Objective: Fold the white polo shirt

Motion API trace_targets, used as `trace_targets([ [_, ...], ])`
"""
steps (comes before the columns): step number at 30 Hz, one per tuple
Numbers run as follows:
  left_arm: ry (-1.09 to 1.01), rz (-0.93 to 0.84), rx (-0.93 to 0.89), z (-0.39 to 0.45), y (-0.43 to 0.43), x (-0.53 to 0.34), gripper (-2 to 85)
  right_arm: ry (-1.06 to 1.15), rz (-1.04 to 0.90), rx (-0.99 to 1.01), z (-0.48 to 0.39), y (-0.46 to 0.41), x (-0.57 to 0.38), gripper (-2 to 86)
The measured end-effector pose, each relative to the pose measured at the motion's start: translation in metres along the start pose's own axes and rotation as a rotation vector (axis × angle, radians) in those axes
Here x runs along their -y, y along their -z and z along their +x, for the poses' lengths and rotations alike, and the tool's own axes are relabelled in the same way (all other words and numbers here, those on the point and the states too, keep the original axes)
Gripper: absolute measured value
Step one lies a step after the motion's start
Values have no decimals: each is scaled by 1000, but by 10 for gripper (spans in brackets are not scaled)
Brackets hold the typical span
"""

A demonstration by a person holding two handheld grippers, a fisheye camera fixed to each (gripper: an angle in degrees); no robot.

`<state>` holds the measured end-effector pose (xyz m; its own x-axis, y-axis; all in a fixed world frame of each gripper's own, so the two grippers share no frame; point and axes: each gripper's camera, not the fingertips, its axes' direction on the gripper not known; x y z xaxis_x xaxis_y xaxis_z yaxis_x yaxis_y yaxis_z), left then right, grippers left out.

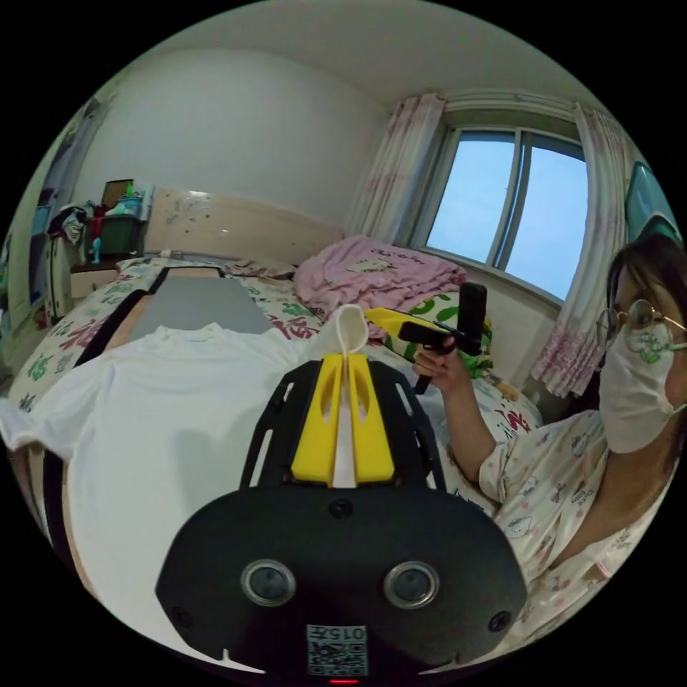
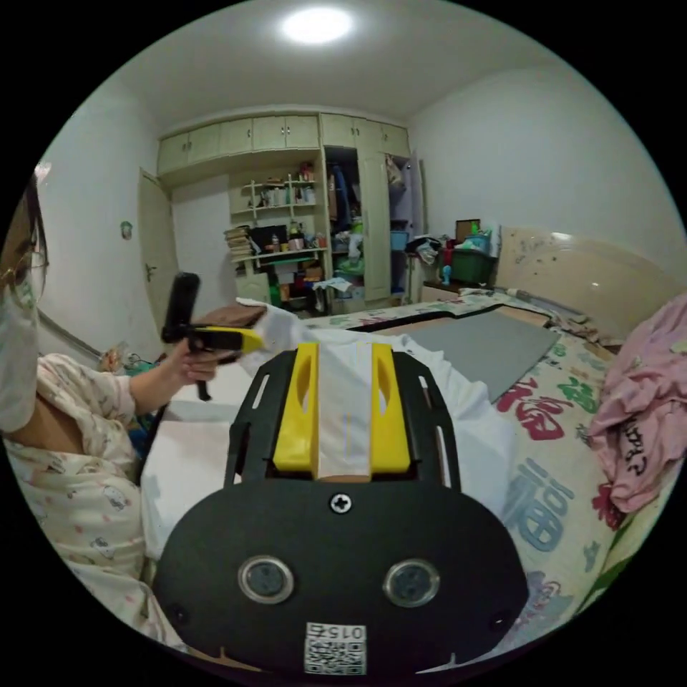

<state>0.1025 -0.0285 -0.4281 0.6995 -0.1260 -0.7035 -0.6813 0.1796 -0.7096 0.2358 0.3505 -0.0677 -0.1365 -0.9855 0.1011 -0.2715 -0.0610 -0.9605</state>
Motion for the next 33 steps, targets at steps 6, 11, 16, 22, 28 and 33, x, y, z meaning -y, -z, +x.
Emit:
trace_targets([
  [6,202,55,158,3,65,-120,-6,53,-200,-119,26,-58,-24,128],
  [11,364,123,258,12,97,-214,-5,30,-318,-88,47,-112,-36,136],
  [16,347,121,313,48,91,-265,-6,108,-463,-47,44,-170,-43,137],
  [22,348,181,391,81,83,-300,-8,150,-513,-77,38,-238,-36,131],
  [28,391,163,466,96,62,-325,-8,218,-503,-113,21,-301,-21,86],
  [33,415,133,500,102,31,-334,-8,250,-559,-160,15,-340,-14,9],
])
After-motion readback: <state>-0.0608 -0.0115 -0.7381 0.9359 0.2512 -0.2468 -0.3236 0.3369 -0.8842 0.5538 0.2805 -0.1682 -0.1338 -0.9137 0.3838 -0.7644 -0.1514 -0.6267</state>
